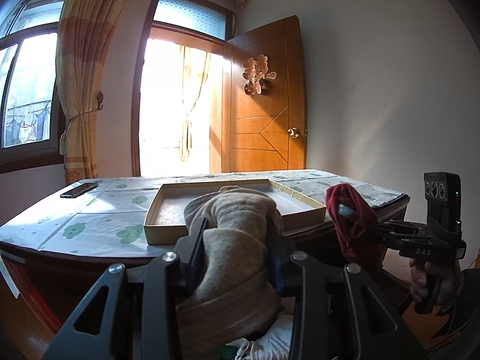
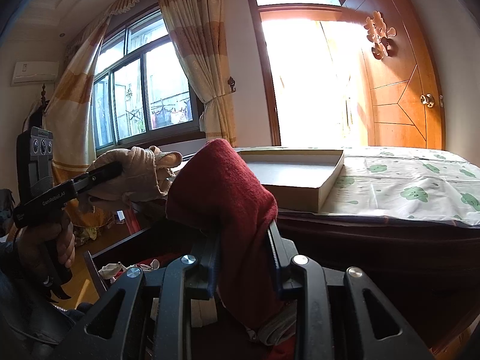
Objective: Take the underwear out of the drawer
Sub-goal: 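Lift both held garments out of the drawer toward the beige tray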
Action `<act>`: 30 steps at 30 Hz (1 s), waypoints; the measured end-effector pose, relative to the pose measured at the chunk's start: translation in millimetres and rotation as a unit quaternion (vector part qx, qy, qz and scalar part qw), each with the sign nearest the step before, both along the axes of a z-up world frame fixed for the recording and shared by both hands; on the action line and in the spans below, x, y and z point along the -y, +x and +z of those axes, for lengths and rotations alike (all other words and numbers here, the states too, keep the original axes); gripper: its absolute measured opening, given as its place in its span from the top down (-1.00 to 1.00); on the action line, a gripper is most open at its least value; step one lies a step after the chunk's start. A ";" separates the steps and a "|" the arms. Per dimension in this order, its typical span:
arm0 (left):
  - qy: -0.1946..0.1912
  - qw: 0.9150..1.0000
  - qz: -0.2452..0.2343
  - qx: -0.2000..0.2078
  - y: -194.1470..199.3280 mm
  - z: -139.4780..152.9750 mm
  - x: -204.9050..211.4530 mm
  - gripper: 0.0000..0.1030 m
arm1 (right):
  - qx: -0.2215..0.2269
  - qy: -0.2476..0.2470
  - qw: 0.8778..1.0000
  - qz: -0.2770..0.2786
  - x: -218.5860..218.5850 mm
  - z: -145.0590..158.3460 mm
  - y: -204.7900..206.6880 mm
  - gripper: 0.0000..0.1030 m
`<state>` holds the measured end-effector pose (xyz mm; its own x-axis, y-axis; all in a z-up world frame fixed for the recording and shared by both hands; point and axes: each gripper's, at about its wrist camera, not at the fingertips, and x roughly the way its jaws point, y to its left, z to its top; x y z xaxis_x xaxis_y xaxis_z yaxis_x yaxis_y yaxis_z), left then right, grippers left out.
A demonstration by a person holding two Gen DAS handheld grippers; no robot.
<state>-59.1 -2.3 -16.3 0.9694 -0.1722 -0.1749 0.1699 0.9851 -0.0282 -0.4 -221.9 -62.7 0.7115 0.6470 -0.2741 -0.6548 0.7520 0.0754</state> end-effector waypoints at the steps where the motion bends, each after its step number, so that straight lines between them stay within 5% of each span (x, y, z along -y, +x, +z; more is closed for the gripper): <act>1: 0.000 1.000 0.001 0.000 0.7 0.6 -0.2 0.32 | -0.003 0.003 1.000 0.001 -0.1 0.2 0.6 0.42; 30: 0.028 1.000 0.003 0.007 24.6 24.5 9.1 0.32 | -0.060 0.025 0.998 -0.009 -21.4 30.5 13.9 0.42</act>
<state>-34.5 -11.4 8.2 0.9730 -0.1556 -0.1703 0.1630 0.9862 0.0303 13.5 -200.5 -32.2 0.6864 0.6497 -0.3266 -0.6255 0.7566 0.1905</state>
